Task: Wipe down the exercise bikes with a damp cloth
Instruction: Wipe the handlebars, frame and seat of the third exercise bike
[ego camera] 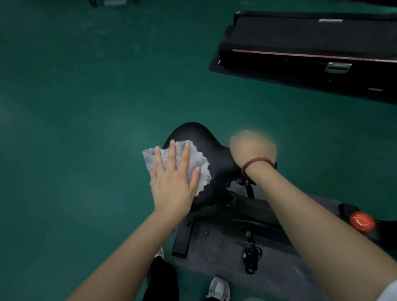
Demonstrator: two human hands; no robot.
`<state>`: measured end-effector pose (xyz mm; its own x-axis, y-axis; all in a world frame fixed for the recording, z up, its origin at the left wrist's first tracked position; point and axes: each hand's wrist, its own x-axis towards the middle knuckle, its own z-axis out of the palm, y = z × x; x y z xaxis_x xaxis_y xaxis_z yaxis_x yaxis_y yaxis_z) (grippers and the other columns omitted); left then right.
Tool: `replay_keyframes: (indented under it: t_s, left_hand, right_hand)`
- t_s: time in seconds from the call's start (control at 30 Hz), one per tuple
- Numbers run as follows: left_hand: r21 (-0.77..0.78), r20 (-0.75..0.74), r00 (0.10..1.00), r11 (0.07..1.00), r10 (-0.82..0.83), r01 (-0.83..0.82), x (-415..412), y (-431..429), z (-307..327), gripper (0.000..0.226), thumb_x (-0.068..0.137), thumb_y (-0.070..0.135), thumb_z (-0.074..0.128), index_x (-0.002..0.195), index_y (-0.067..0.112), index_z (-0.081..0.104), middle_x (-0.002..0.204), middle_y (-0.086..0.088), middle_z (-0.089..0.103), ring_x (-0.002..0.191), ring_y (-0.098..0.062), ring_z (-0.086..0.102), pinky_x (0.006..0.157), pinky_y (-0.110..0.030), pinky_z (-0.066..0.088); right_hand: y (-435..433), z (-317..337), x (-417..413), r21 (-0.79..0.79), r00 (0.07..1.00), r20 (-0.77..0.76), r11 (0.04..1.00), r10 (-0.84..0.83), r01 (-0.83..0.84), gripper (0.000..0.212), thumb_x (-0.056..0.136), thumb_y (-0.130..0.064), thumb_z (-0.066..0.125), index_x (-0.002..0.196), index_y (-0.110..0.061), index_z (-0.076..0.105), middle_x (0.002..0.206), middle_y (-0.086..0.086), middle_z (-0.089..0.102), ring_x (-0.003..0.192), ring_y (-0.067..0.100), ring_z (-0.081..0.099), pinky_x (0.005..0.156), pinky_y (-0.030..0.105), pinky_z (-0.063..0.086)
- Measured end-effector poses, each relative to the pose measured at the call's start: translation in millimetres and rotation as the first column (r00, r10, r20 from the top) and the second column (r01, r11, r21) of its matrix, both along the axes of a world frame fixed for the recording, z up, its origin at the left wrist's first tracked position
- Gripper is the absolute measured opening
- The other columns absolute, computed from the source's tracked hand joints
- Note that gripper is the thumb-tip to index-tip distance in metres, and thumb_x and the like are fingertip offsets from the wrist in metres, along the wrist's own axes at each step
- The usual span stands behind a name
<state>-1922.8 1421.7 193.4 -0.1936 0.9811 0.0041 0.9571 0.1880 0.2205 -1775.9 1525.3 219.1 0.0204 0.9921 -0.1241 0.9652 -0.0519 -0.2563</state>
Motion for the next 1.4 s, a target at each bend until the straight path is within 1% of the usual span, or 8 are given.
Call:
replay_keyframes:
  t_s: [0.17,0.47,0.67,0.9,1.13,1.27,1.33,1.4]
  left_hand:
    - [-0.089,-0.098,0.984,0.986,-0.15,0.141,-11,53,14,0.056,0.096,0.051,0.019,0.147,0.029,0.013,0.157,-0.002,0.01,0.143,-0.031,0.002,0.114,-0.048,0.004]
    - [-0.09,-0.015,0.932,0.929,-0.363,0.36,-13,125,16,0.04,0.092,0.043,0.034,0.116,0.026,0.061,0.129,0.0,0.057,0.13,-0.024,0.039,0.099,-0.038,0.035]
    - [0.097,0.007,0.878,0.874,-0.478,0.475,-6,73,13,0.043,0.095,0.04,0.035,0.126,0.018,0.056,0.129,-0.002,0.058,0.131,-0.019,0.041,0.109,-0.036,0.021]
    - [0.205,-0.004,0.842,0.824,-0.539,0.528,-11,-1,0,0.04,0.09,0.035,0.038,0.12,0.022,0.061,0.125,-0.005,0.061,0.12,-0.031,0.053,0.099,-0.046,0.038]
    - [0.248,0.146,0.839,0.84,-0.525,0.482,-9,-55,-11,0.037,0.092,0.029,0.038,0.1,0.01,0.069,0.103,-0.002,0.071,0.113,-0.017,0.057,0.102,-0.026,0.021]
    - [0.092,0.178,0.8,0.819,-0.573,0.566,-10,-79,-3,0.037,0.095,0.029,0.038,0.074,0.007,0.059,0.07,-0.01,0.065,0.07,-0.026,0.06,0.082,-0.027,0.032]
    - [-0.085,0.253,0.82,0.833,-0.513,0.547,-13,-90,-1,0.033,0.098,0.029,0.038,0.074,0.011,0.051,0.072,-0.015,0.063,0.07,-0.03,0.056,0.077,-0.033,0.038]
    - [-0.102,0.284,0.854,0.872,-0.436,0.479,-19,-94,4,0.03,0.097,0.035,0.037,0.071,0.02,0.04,0.069,-0.013,0.061,0.069,-0.03,0.055,0.065,-0.034,0.039]
  right_hand:
    - [-2,1,0,0.001,1.0,0.011,1.0,-0.001,0.001,0.033,0.091,-0.026,0.032,0.078,-0.011,0.058,0.074,0.006,0.052,0.068,0.025,0.046,0.061,0.029,0.031]
    - [-1,1,0,0.029,1.0,-0.02,1.0,-0.01,0.011,0.028,0.09,-0.026,0.034,0.08,-0.012,0.056,0.085,0.009,0.06,0.076,0.029,0.051,0.064,0.03,0.031]
    - [-2,0,-1,0.041,0.999,-0.027,0.999,-0.018,0.019,0.031,0.09,-0.028,0.035,0.083,-0.012,0.06,0.077,0.006,0.053,0.071,0.025,0.047,0.064,0.03,0.033]
    - [-6,1,0,0.056,0.999,-0.044,0.998,-0.003,0.005,0.033,0.09,-0.027,0.034,0.08,-0.01,0.06,0.075,0.007,0.056,0.071,0.027,0.051,0.062,0.029,0.033]
    - [-11,1,1,0.078,0.999,-0.041,0.997,0.002,0.001,0.033,0.09,-0.028,0.033,0.076,-0.01,0.057,0.076,0.009,0.058,0.07,0.028,0.053,0.062,0.03,0.036]
    - [-16,3,3,0.108,0.989,-0.144,0.994,0.012,0.004,0.031,0.091,-0.024,0.036,0.088,-0.012,0.065,0.082,0.008,0.064,0.072,0.027,0.054,0.062,0.029,0.039]
    - [-26,4,4,0.172,0.962,-0.268,0.985,0.044,0.003,0.027,0.091,-0.02,0.039,0.094,-0.017,0.066,0.083,0.004,0.067,0.075,0.025,0.058,0.069,0.031,0.044]
    - [-42,3,0,0.299,0.92,-0.351,0.952,0.171,-0.062,0.021,0.088,-0.014,0.045,0.089,-0.016,0.066,0.083,0.002,0.068,0.081,0.024,0.059,0.085,0.033,0.042]
